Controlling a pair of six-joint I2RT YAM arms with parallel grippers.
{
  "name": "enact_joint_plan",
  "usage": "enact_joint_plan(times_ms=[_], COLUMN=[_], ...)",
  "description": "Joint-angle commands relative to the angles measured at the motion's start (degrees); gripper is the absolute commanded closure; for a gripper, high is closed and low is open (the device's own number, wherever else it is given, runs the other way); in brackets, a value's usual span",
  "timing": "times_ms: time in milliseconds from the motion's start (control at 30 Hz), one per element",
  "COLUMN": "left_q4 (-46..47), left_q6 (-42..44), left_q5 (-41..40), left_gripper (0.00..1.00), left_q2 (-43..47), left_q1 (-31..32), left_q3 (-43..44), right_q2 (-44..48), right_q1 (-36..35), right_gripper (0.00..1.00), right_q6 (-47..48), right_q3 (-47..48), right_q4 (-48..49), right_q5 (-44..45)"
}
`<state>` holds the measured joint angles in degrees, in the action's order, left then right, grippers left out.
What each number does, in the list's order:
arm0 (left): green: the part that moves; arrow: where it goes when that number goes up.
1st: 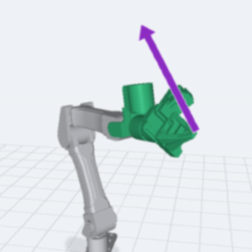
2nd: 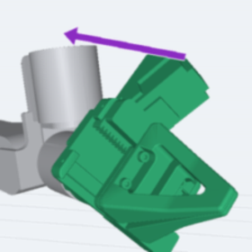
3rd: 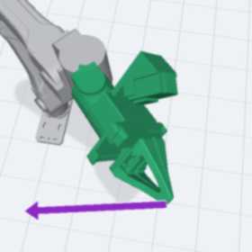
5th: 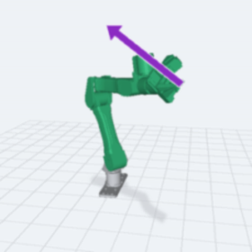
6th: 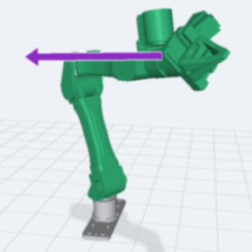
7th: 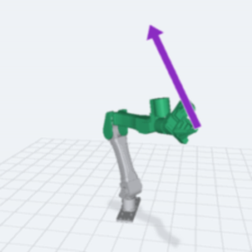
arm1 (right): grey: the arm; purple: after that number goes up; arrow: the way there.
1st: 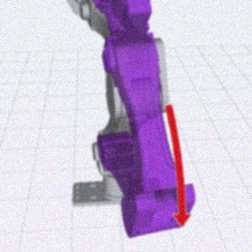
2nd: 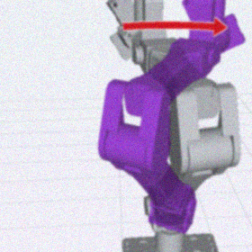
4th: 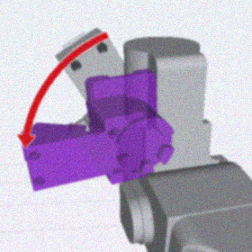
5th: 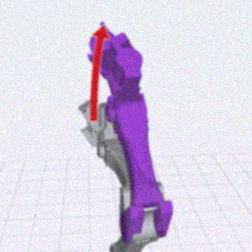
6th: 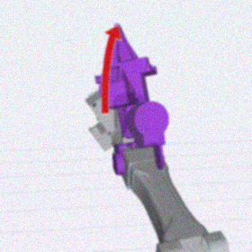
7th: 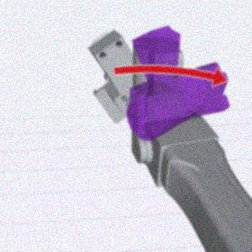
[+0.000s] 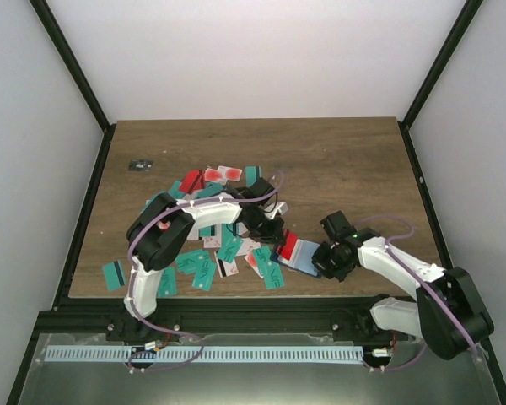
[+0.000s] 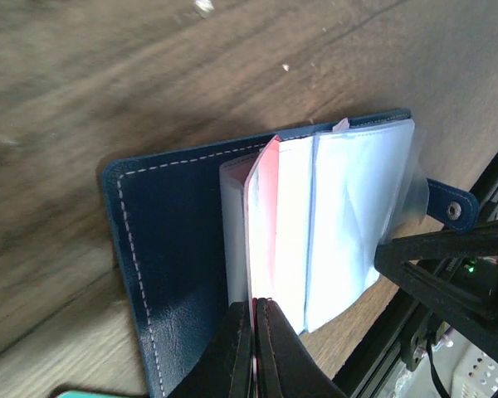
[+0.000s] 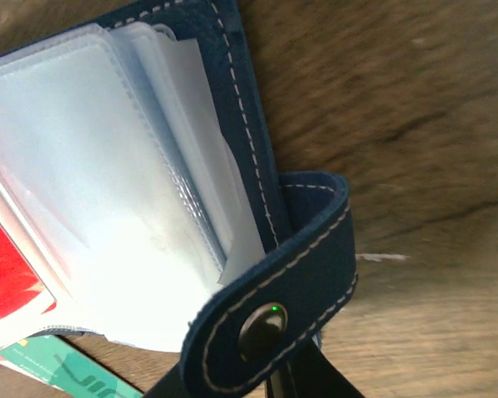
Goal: Put the credit cards into the card holder
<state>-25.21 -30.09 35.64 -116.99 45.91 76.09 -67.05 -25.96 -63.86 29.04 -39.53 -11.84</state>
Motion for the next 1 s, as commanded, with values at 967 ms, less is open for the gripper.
enact_joint_plan(times_ms=[967], left_q4=[4.7], left_q6=[-2.7], left_q5=[10.3], left_gripper=[0.96], left_q2=[-0.5], left_q1=[-0.5], left_q3=[0.2], right_q2=[1.6], right_q1=[0.6], right_gripper=[0.94], right_q6=[2.2], right_q3=[-0.2], right_q4=[-2.9], right_q5=[6.2])
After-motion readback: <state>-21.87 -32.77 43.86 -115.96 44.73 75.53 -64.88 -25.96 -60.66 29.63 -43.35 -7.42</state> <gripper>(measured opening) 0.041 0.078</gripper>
